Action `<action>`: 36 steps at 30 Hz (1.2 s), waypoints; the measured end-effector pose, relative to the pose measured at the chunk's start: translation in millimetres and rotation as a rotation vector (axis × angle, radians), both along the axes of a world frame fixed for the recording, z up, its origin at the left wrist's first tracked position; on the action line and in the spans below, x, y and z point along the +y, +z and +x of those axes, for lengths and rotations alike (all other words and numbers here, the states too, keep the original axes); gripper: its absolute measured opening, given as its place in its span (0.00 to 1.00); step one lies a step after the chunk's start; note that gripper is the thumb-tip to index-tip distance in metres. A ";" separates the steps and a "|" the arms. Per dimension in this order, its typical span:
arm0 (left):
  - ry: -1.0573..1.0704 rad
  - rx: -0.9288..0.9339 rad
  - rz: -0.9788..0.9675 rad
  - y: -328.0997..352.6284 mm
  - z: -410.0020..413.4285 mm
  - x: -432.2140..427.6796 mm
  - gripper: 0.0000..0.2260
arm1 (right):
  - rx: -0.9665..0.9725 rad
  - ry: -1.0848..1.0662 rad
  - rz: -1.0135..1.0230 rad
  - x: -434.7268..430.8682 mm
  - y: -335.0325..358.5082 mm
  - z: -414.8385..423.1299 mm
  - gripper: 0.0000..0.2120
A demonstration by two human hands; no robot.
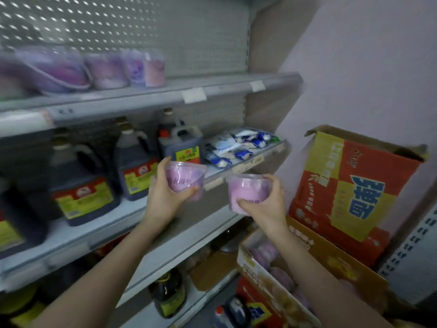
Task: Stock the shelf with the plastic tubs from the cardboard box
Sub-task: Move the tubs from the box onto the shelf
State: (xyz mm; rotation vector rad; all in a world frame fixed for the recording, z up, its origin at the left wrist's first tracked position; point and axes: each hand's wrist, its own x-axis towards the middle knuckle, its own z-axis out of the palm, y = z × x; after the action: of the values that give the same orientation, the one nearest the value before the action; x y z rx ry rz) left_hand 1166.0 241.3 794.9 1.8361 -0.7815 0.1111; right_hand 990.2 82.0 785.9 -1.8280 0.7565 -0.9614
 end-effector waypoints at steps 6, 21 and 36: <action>0.184 -0.087 -0.095 53.6 25.4 120.5 0.42 | -0.170 0.128 -0.078 92.0 55.9 71.0 0.38; 0.572 -0.370 -0.188 174.8 77.9 391.5 0.40 | -0.496 0.430 -0.191 334.2 171.4 201.5 0.37; 0.688 -0.372 -0.247 205.9 138.2 490.5 0.38 | -0.521 0.648 -0.172 453.8 214.1 294.0 0.37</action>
State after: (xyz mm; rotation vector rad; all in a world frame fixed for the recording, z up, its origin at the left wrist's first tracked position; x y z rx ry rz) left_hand 1304.2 731.8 1000.8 1.7910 -0.3256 0.9688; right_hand 1284.1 535.8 1000.0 -1.6807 -0.2385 -1.0056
